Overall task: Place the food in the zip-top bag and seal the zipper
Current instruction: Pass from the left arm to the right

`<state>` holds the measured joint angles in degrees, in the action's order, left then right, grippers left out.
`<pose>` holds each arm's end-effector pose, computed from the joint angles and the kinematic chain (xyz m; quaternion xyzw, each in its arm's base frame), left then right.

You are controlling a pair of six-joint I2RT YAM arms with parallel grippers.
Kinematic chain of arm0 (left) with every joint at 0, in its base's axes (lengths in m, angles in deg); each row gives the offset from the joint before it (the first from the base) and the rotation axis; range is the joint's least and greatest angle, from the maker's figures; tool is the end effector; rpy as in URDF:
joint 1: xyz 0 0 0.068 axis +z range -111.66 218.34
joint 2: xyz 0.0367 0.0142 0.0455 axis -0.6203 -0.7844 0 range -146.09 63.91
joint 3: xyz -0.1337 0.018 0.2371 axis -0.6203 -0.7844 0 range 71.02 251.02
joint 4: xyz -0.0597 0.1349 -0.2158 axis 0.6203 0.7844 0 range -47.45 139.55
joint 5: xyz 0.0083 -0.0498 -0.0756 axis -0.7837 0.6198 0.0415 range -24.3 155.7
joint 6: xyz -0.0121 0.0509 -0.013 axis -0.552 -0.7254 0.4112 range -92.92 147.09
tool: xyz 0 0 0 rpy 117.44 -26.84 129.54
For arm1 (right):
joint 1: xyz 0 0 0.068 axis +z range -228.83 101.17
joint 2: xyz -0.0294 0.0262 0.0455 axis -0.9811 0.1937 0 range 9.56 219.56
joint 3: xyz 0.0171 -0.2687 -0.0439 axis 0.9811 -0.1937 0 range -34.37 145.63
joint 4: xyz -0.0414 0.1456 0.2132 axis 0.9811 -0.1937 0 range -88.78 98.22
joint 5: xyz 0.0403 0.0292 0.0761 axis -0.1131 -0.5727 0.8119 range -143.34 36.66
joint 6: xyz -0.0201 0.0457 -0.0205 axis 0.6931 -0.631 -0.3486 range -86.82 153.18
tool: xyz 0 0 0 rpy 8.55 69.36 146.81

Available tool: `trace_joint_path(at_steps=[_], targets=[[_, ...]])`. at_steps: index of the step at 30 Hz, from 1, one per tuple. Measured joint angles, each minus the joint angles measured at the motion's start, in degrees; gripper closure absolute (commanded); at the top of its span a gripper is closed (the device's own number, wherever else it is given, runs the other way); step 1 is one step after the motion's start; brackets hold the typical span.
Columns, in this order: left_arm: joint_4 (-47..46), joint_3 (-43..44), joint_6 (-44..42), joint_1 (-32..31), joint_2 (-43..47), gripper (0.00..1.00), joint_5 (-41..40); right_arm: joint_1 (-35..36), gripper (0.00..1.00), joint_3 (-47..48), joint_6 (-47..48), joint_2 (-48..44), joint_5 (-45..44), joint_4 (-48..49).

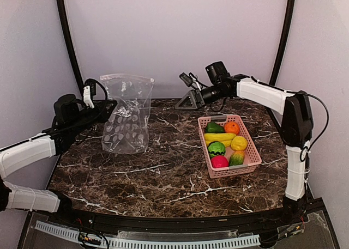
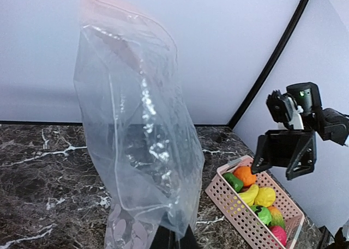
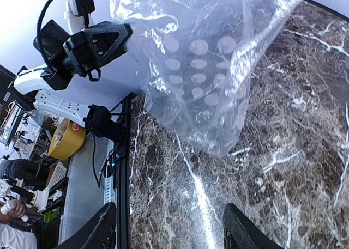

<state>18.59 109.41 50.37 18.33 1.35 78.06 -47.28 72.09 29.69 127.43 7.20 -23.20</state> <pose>0.2371 -0.0945 0.3019 0.0558 0.7062 -0.3298 0.6241 0.3779 0.2685 0.2950 -0.3876 0.7190 0.5445 0.1905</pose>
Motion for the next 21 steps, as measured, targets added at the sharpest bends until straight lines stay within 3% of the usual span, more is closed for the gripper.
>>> trace_joint_path(at_steps=[12,18,21], targets=[[-4.31,-0.02,4.17,-3.98,-0.11,0.99,3.72,2.93,0.37,4.11,-11.47,7.41,0.04,15.26],[-5.77,-0.09,6.25,-4.02,-0.11,0.99,3.76,2.97,0.54,4.94,-17.51,9.38,0.00,23.32],[-5.99,-0.11,6.84,-4.00,-0.11,0.99,4.15,3.02,0.58,7.37,-20.02,12.17,0.20,25.86]])
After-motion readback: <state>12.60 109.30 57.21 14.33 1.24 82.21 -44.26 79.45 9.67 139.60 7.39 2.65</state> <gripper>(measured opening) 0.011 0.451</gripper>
